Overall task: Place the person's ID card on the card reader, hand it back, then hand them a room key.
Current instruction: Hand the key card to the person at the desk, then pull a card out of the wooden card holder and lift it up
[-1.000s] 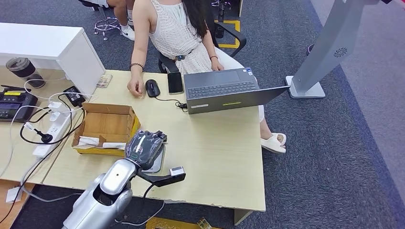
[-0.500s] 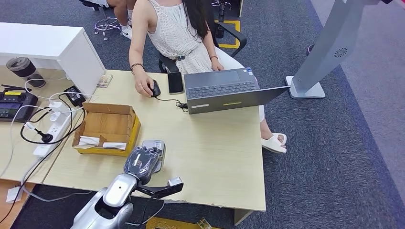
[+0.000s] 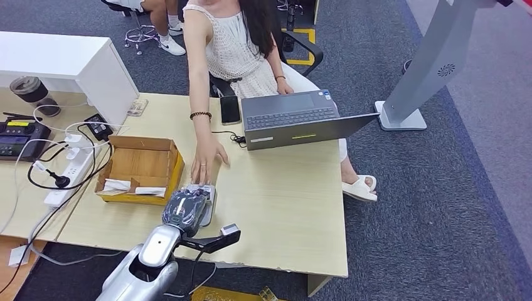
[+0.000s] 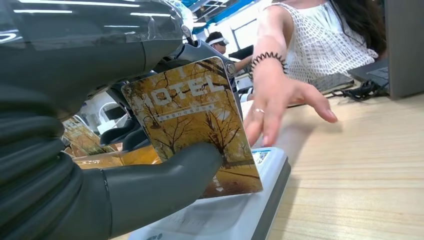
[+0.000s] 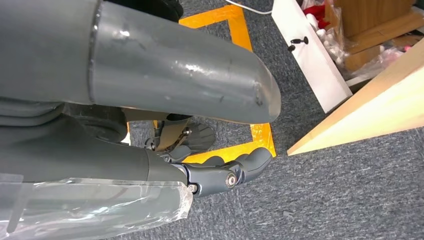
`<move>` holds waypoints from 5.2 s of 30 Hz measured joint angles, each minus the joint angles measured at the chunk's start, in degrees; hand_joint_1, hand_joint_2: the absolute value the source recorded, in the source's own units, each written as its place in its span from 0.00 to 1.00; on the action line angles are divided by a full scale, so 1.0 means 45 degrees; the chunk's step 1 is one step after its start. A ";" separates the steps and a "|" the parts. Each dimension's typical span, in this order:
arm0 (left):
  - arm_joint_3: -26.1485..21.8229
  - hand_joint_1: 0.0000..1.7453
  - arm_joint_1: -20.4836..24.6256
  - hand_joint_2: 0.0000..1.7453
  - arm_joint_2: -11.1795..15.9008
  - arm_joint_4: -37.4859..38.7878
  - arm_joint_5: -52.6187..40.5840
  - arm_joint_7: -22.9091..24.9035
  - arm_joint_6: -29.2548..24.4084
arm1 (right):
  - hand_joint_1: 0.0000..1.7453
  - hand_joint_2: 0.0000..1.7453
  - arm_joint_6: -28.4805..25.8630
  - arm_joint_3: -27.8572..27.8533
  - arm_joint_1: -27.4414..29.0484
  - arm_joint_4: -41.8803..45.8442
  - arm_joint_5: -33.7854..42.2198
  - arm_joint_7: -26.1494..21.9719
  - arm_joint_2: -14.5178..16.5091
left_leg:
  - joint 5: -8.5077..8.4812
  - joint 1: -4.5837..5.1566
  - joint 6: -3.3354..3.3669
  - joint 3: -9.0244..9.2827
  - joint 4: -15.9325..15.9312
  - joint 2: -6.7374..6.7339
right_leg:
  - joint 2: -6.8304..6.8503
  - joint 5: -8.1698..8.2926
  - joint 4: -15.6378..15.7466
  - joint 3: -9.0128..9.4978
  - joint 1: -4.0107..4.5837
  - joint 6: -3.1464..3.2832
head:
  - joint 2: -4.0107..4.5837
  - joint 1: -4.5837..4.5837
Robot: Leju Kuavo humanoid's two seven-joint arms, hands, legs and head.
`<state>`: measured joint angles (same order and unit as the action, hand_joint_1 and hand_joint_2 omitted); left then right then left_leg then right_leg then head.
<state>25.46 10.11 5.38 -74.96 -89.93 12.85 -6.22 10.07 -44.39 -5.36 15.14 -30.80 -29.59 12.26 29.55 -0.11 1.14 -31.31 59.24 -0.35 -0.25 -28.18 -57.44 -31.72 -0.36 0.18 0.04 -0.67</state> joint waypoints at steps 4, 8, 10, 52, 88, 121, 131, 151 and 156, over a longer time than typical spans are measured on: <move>-0.0221 1.00 0.0092 1.00 -0.0010 0.0112 -0.0011 -0.0041 -0.1565 | 0.00 0.00 0.0016 0.0000 0.0003 -0.0004 -0.0113 0.0015 0.0000 | -0.0010 -0.0005 -0.0010 -0.0005 0.0001 0.0005 | 0.0003 0.0002 -0.0005 -0.0007 0.0004 0.0003 | 0.0000 -0.0001; -0.0416 1.00 0.0841 1.00 0.0189 0.0001 -0.0014 -0.0041 -0.2604 | 0.00 0.00 0.0036 0.0027 -0.0030 -0.0012 -0.0312 0.0034 0.0000 | -0.0017 -0.0008 -0.0016 -0.0017 0.0001 0.0022 | 0.0014 0.0003 -0.0010 -0.0006 0.0010 0.0003 | 0.0000 -0.0001; -0.0545 1.00 0.1411 1.00 0.0365 -0.0008 -0.0013 -0.0132 -0.2939 | 0.00 0.00 0.0036 0.0072 -0.0045 -0.0022 -0.0342 0.0055 0.0000 | -0.0017 -0.0008 -0.0015 -0.0018 0.0001 0.0020 | 0.0013 0.0004 -0.0011 -0.0006 0.0008 0.0002 | 0.0000 -0.0001; -0.1180 0.00 0.3376 1.00 0.0583 -0.0578 0.0022 -0.1106 -0.2715 | 0.00 0.00 0.0044 0.0335 -0.0078 -0.0092 -0.0053 0.0087 0.0000 | -0.0014 -0.0002 -0.0013 -0.0039 0.0002 0.0016 | 0.0007 0.0004 -0.0009 -0.0029 0.0002 0.0001 | 0.0000 -0.0001; -0.3811 0.00 -0.4926 1.00 0.1772 -0.6079 0.1883 -0.1664 -0.2378 | 0.00 0.00 0.0068 -0.0299 0.0473 -0.0022 0.0567 -0.0499 -0.0248 | 0.0008 -0.0006 -0.0004 -0.0057 -0.0003 -0.0007 | -0.0012 -0.0012 -0.0008 -0.0055 0.0005 0.0012 | 0.0000 0.0000; -0.4324 0.00 -0.1287 1.00 0.0627 -0.2622 0.1184 -0.1453 -0.0991 | 0.00 0.00 0.0075 -0.0335 0.0290 -0.0004 -0.0077 -0.0136 -0.0238 | -0.0002 -0.0003 -0.0007 -0.0052 0.0001 0.0002 | -0.0001 -0.0006 -0.0008 -0.0053 0.0004 0.0008 | 0.0000 0.0000; -0.4061 0.00 -0.0642 1.00 0.0588 -0.1836 0.1226 -0.0875 -0.0480 | 0.00 0.00 0.0075 -0.0335 0.0295 -0.0004 -0.0087 -0.0015 -0.0238 | -0.0003 -0.0003 -0.0008 -0.0050 0.0001 -0.0003 | -0.0008 -0.0005 -0.0009 -0.0053 0.0005 0.0008 | 0.0000 0.0000; -0.4192 0.00 -0.0893 1.00 0.0862 -0.1469 0.1027 0.0097 -0.0153 | 0.00 0.00 0.0075 -0.0421 0.0308 -0.0004 -0.0151 0.0015 -0.0238 | -0.0002 -0.0005 -0.0007 -0.0060 0.0000 0.0001 | -0.0004 -0.0006 -0.0009 -0.0053 0.0005 0.0008 | 0.0000 0.0000; -0.4220 0.00 -0.0957 1.00 0.0879 -0.1463 0.1060 0.0097 -0.0144 | 0.00 0.00 0.0074 -0.0422 0.0305 -0.0004 -0.0243 0.0015 -0.0238 | -0.0002 -0.0006 -0.0007 -0.0061 0.0000 0.0002 | -0.0002 -0.0006 -0.0009 -0.0052 0.0005 0.0008 | 0.0000 -0.0001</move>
<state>6.48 5.80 9.33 -81.55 -85.16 13.29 -6.86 10.40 -46.29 -3.99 15.13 -31.89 -29.53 11.19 29.54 -0.14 1.11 -31.58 59.24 -0.34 -0.26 -28.21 -57.48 -31.95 -0.34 0.21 0.04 -0.68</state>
